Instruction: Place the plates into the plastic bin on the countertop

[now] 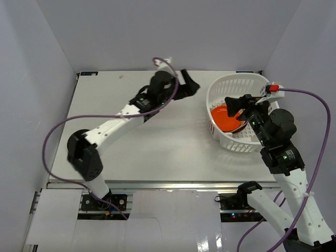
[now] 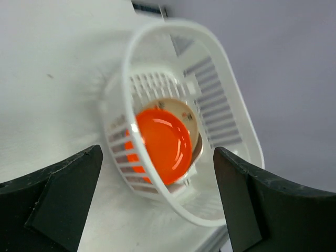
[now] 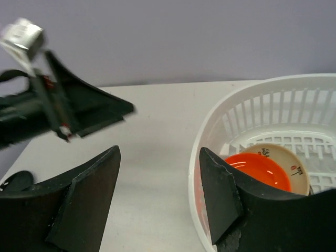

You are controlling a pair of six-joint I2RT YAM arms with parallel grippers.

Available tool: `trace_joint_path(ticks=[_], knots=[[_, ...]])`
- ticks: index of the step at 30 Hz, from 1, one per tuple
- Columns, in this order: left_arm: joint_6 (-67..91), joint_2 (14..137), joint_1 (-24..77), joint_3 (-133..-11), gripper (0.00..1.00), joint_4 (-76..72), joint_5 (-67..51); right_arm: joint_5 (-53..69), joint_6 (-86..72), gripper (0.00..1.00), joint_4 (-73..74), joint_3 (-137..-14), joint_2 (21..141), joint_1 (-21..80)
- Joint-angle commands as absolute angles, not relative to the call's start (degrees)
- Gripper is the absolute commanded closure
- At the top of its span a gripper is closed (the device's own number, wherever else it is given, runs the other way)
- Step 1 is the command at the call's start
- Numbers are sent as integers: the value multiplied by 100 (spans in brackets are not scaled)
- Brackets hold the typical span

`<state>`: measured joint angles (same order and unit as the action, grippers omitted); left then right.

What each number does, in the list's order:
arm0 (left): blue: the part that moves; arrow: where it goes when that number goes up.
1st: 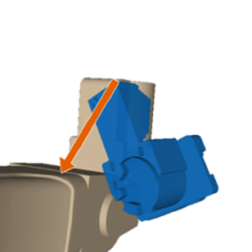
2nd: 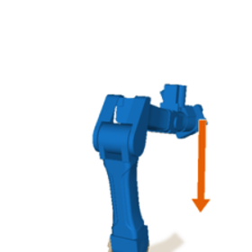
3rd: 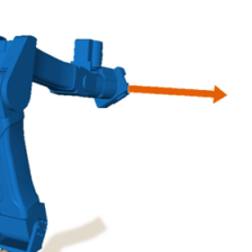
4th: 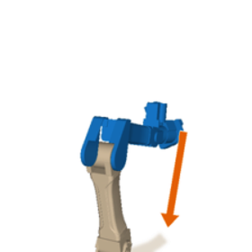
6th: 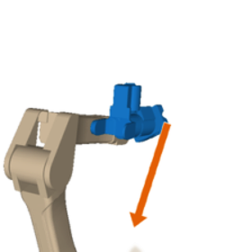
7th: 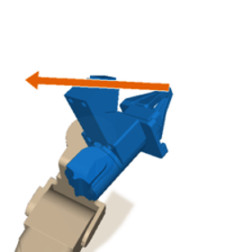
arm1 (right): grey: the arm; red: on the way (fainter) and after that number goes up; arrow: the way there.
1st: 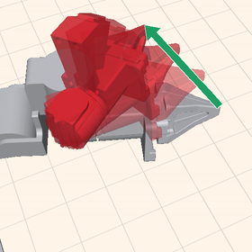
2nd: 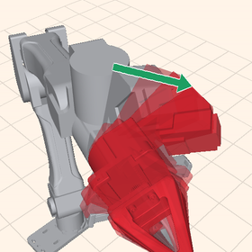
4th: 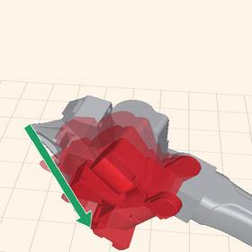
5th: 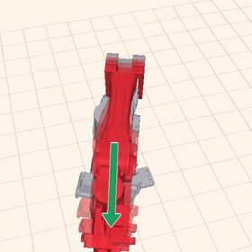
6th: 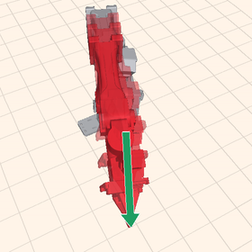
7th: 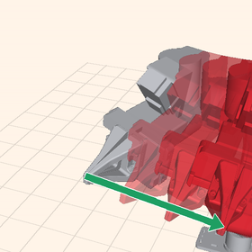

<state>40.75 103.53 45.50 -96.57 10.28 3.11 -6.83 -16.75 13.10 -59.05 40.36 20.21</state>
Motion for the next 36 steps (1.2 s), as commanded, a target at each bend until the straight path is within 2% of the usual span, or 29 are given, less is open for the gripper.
trace_joint_path(ticks=[1,3,4,5,9,10,12,13,18,26,29,36], knots=[[4621,8811,3380,-7798,2,1187,1431,-89,-1872,32,967,-5705,4192,2013],[5147,7294,2528,-6364,2,1187,1782,350,-1898,32,870,-5590,4367,2013],[5263,7286,2270,-5963,2,1221,1880,352,-1890,32,861,-5564,4412,2021],[5395,6677,2015,-5646,3,1317,2003,499,-1881,32,870,-5555,4456,2039],[5756,5749,1083,-4747,13,2316,2775,834,-1854,32,809,-5520,4667,2074],[5783,5670,994,-4659,14,2486,3212,878,-1854,32,809,-5520,4728,2092],[5792,5625,557,-4439,14,2994,3401,993,-1828,32,791,-5502,4772,2118],[5827,5660,388,-4369,11,3145,3401,1019,-1811,32,800,-5493,4807,2127],[5897,5731,-1332,-3684,8,3297,2445,1169,-1758,32,773,-5388,4825,2153],[6345,5651,-1731,-3103,7,2953,2189,1414,-1494,32,941,-5265,4948,2162],[6372,5765,-2196,-2787,7,2717,1662,1459,-1494,32,932,-5151,4992,2171],[5880,5817,-2786,-2400,7,1934,1301,1573,-1503,32,844,-5054,5168,2206]])
